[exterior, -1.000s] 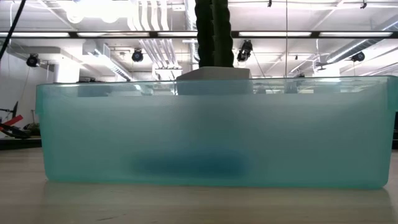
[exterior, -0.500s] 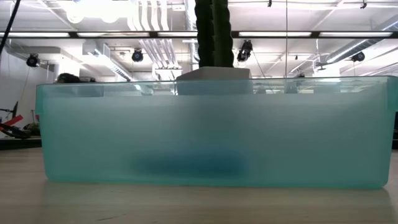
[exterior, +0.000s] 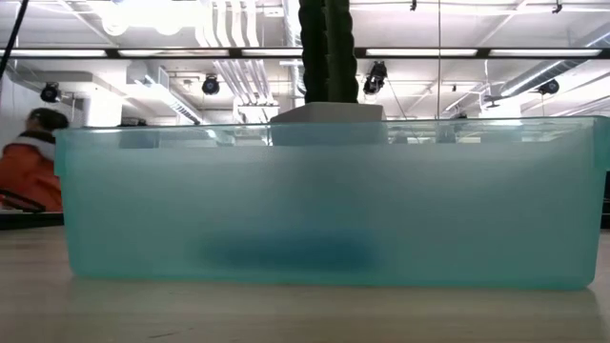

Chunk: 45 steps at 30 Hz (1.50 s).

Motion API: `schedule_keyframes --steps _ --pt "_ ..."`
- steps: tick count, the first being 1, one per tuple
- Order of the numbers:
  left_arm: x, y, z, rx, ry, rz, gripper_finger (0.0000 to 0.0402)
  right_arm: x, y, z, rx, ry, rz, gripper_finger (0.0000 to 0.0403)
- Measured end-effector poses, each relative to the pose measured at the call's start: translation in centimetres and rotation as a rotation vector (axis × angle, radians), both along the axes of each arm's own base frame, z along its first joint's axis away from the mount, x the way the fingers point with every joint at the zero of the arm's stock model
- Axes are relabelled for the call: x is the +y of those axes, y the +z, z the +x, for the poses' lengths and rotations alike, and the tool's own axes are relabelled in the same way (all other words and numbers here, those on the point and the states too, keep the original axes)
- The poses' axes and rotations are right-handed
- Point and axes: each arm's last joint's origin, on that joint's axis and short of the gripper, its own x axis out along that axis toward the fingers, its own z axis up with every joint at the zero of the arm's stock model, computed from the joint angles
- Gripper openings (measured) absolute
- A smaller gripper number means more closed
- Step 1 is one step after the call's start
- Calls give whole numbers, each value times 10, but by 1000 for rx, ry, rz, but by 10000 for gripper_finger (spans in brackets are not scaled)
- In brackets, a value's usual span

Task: Pick & Place Kitchen Sink Supplies
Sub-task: Put the dish soap into the right transparent bin

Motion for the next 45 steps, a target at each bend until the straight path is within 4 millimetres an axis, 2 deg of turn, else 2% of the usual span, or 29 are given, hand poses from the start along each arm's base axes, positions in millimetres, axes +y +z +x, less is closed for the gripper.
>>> schedule_keyframes --steps 5,13,22,28,32,39,45 --pt "2 0 3 -14 86 24 248 -2 1 0 -12 -62 13 139" --pt "2 1 4 -38 90 24 248 2 5 12 -106 -62 57 139" --pt "-1 -5 12 -17 72 30 248 0 9 29 -117 -105 33 139" --pt "-3 -9 14 3 41 19 245 3 4 45 -87 -106 42 139" --pt "-4 -9 14 2 -3 9 217 5 5 49 -100 -100 47 139" --pt "-3 -10 11 27 -18 6 128 5 8 48 -106 -80 9 149" --pt "-5 -12 10 58 -102 3 127 3 9 39 -47 -37 39 198"
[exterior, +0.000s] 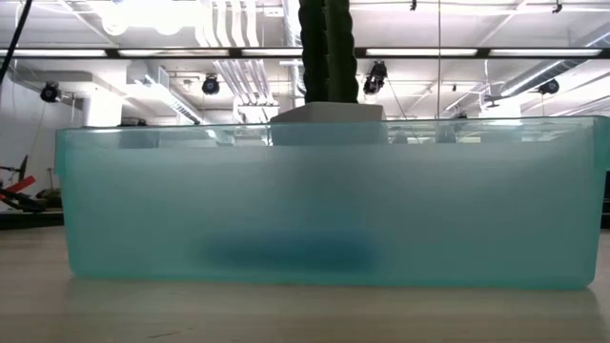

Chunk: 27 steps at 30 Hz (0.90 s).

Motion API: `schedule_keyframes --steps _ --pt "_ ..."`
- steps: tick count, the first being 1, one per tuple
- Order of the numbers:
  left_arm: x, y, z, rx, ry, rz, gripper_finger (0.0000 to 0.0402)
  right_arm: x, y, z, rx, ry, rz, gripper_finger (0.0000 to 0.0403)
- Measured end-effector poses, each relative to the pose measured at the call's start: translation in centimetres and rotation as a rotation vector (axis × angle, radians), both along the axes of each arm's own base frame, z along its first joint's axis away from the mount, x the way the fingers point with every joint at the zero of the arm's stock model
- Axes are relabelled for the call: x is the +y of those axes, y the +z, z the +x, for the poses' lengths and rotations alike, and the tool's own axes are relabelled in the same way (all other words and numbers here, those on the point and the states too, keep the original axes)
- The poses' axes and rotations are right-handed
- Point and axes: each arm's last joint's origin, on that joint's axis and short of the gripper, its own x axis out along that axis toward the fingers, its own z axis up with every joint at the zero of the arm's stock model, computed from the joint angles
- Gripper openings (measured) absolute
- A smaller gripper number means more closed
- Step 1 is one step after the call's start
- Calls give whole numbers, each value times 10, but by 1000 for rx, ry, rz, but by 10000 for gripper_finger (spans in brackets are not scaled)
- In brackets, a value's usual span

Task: Pick & Place Kitchen Sink Supplies
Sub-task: Put the dish soap into the right transparent bin

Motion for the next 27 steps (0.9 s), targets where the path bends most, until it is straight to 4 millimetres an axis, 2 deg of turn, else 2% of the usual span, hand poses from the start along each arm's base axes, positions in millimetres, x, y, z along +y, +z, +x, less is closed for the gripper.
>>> schedule_keyframes --steps 5,12,17,27 --pt "-3 -5 -5 69 -109 -4 143 -3 8 -16 45 109 82 225" --pt "-6 -13 -9 180 -223 -70 132 -6 3 -26 215 251 204 232" --pt "-7 -16 -10 252 -304 -165 137 -9 -1 -23 271 290 271 233" --pt "-8 -21 -7 282 -299 -198 136 -10 -6 -8 288 268 261 230"
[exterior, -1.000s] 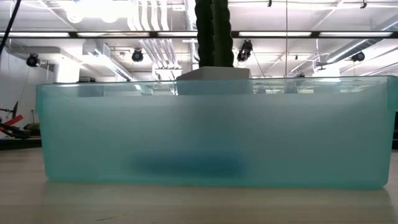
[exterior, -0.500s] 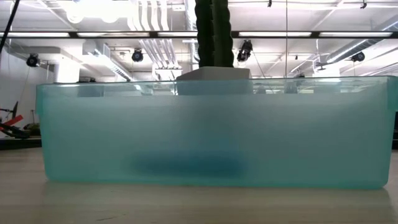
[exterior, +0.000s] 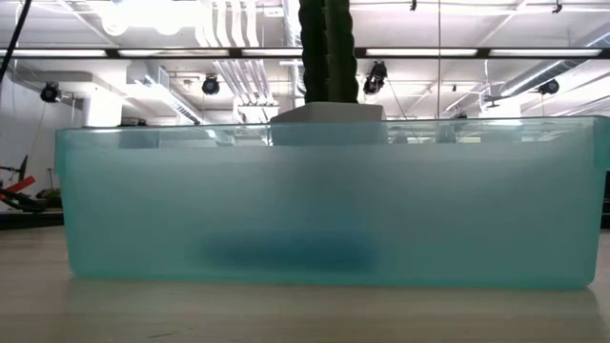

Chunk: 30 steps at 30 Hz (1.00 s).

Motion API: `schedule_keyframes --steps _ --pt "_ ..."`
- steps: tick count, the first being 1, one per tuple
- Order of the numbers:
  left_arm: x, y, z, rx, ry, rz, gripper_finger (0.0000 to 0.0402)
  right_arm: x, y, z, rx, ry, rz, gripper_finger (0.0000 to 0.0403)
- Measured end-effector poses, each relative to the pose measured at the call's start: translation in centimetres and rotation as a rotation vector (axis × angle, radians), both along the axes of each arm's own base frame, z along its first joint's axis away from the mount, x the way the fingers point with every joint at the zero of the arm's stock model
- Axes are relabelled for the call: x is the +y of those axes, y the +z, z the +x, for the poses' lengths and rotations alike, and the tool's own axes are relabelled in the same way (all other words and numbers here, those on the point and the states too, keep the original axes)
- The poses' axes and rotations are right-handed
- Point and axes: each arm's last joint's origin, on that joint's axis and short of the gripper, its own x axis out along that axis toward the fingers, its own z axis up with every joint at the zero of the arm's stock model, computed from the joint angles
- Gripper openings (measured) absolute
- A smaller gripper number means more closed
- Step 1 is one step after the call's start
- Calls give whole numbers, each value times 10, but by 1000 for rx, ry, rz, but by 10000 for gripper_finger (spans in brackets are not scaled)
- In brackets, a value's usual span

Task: Pick & Place Kitchen Sink Supplies
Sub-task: Put the dish soap into the right transparent bin

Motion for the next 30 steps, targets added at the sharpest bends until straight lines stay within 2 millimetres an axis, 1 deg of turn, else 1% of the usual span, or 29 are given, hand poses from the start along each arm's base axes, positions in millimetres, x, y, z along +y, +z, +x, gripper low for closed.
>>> schedule_keyframes --steps 4,8,13,18,20,23,30 --pt "0 0 0 -1 3 -4 136 2 3 5 -15 18 -14 222" --pt "0 0 0 0 3 -4 136 2 5 6 -11 25 -26 208" --pt "1 -1 0 10 2 1 136 2 2 5 32 32 -39 176" --pt "2 -1 1 17 11 -7 136 1 2 5 30 24 -54 140" --pt "4 -1 1 16 13 -7 137 0 3 4 27 20 -59 132" --pt "4 0 2 2 17 -4 154 -1 8 3 25 17 -57 131" --pt "7 3 0 -56 26 46 225 -7 27 -11 91 15 -88 133"
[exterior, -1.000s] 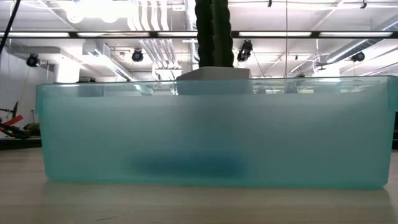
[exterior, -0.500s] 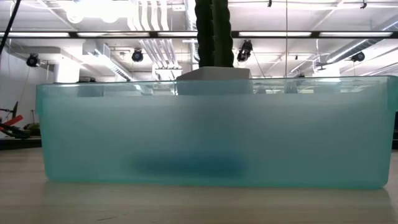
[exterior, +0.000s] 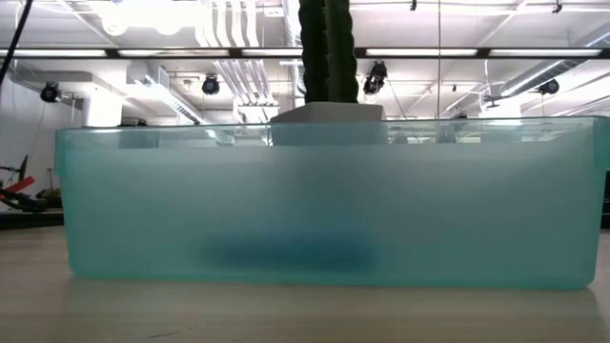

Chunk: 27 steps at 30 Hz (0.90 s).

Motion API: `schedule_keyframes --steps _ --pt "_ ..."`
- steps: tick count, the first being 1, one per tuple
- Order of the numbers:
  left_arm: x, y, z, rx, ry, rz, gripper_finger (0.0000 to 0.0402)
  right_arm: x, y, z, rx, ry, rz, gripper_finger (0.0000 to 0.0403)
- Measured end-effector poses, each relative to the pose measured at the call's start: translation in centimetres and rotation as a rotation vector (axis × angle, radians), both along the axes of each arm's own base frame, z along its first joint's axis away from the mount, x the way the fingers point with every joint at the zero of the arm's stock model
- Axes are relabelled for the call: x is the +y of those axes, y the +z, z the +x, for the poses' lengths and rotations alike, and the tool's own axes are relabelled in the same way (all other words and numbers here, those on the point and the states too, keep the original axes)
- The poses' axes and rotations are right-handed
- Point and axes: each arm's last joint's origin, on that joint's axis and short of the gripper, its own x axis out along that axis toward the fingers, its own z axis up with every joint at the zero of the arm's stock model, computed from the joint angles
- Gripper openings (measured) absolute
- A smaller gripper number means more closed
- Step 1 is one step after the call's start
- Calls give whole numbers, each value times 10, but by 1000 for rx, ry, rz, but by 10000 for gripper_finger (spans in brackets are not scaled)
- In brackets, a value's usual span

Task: Pick & Place Kitchen Sink Supplies
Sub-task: Put the dish soap into the right transparent bin

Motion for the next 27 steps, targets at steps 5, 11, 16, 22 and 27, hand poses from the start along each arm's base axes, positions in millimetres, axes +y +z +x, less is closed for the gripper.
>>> schedule_keyframes --steps 5,11,16,22,27 --pt "5 6 -7 -39 26 30 254 -7 20 -15 28 -11 -25 133" --pt "10 13 -17 -86 69 78 257 -27 39 -41 150 -127 -85 133" --pt "14 19 -25 -131 120 131 257 -49 49 -66 250 -325 -178 133" --pt "18 31 -32 -220 172 129 257 -76 47 -87 397 -581 -263 133" --pt "18 35 -31 -262 176 114 257 -93 37 -91 518 -751 -319 132"
